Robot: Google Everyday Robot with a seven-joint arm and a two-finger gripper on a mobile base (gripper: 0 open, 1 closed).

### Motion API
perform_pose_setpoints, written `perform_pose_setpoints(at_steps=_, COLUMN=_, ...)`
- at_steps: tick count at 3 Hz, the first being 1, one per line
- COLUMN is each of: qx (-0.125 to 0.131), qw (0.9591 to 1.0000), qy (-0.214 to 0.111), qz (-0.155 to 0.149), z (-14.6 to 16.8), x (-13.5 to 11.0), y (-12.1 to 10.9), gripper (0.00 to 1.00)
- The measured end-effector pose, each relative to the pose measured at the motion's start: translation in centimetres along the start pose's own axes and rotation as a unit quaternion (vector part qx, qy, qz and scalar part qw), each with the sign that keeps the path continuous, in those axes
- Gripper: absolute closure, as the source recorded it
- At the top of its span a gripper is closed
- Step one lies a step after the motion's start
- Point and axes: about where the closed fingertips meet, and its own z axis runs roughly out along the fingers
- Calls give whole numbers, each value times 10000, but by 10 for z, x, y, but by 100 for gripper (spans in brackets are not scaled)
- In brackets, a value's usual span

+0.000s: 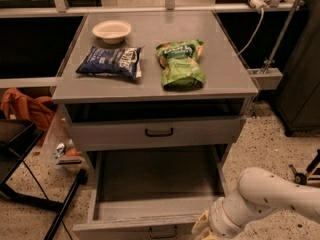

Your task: Close middle drawer

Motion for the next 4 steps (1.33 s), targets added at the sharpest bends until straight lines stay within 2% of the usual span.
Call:
perform_pose_setpoints(at_steps=1, qx=105, qw=9991, qy=-386, qz=143, z=38, x=18, y=2, gripper=89)
perform_pose_setpoints(at_steps=2, qx=423, qw=9971, qy=-582, qz=248, z=61, x=30, y=-5, gripper=100)
perform_pose_setpoints(at_steps=3, qx=753, qw=9948, qy=-617, qz=307, z=74, x=42, y=-23, gripper=86)
perform_pose_setpoints(at_steps=4, qx=971, qw=9924, qy=-697, qz=304, z=82, x=48, y=-47, gripper=66)
